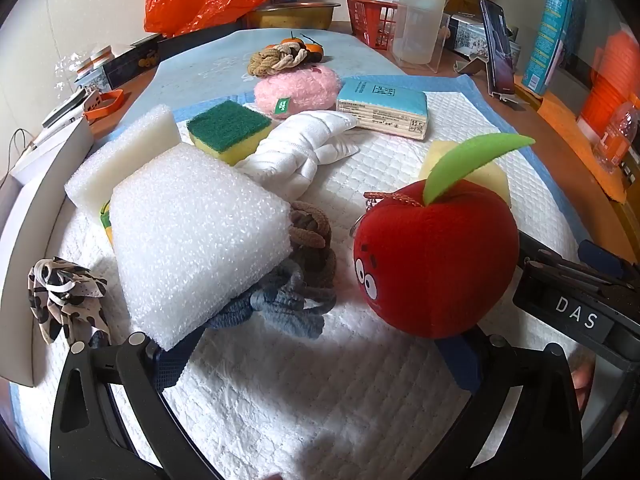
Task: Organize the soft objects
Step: 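Move the left gripper toward the leopard-print cloth on the pad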
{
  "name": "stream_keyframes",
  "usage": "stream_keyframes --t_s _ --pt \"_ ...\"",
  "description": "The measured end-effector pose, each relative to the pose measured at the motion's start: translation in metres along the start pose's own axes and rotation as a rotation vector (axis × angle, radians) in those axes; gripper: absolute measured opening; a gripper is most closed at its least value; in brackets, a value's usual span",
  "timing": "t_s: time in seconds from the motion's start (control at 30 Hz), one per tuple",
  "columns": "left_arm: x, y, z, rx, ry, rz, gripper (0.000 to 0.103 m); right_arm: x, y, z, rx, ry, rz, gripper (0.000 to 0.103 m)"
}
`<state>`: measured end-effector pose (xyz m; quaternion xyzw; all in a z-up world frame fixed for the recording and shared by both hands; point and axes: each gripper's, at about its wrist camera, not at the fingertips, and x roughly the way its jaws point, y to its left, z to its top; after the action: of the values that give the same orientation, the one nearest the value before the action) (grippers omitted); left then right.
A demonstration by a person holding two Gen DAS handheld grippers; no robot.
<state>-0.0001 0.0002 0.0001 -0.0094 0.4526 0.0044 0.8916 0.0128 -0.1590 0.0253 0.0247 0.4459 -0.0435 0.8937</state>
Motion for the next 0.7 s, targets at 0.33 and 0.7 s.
stream_keyframes --t_s 0.33,0.7 --pt "-0.007 -0.001 -0.006 0.039 0.002 -0.026 0.103 0.0 0.0 0.0 -0.009 0.002 -0.013 0.103" --pt "-0.043 0.005 -0.024 0.113 -0.072 -0.155 0.103 0.0 0.0 0.0 -0.009 0.001 -0.013 0.103"
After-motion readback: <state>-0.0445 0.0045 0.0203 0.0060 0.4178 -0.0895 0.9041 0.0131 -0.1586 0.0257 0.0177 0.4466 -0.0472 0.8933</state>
